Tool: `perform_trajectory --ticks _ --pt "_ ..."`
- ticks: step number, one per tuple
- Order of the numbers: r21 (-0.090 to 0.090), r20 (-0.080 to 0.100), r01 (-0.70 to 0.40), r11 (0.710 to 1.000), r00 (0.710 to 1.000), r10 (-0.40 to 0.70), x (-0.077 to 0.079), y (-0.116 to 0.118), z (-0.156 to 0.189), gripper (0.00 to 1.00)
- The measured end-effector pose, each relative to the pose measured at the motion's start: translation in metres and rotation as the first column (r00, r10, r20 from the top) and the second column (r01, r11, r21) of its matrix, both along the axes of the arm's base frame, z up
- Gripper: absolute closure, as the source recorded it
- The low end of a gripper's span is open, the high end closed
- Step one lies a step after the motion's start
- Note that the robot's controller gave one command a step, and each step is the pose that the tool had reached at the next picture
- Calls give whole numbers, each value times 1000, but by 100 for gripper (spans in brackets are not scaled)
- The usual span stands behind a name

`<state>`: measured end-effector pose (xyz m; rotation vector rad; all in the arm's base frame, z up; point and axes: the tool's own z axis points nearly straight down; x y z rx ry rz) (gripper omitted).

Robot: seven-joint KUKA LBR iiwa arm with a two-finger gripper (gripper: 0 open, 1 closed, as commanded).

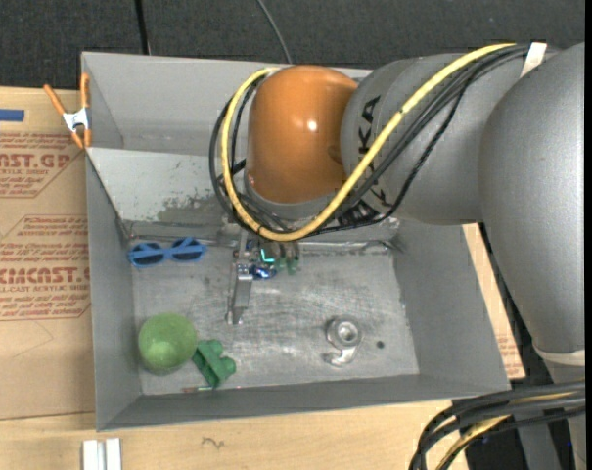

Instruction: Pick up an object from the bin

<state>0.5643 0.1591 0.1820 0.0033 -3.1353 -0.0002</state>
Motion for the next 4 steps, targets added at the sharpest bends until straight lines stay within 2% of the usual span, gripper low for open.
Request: perform_trajectory --ticks 1,2,3,4 --pt "-27 0 -28 999 1000 28 -34 74 -111 0" --pt "-12 0 28 1000 1000 -28 -71 79 -82 0" --pt "-12 -1 185 983 983 -185 -77 73 -84 0" --pt "3 9 374 927 927 -374 -72 88 -112 0"
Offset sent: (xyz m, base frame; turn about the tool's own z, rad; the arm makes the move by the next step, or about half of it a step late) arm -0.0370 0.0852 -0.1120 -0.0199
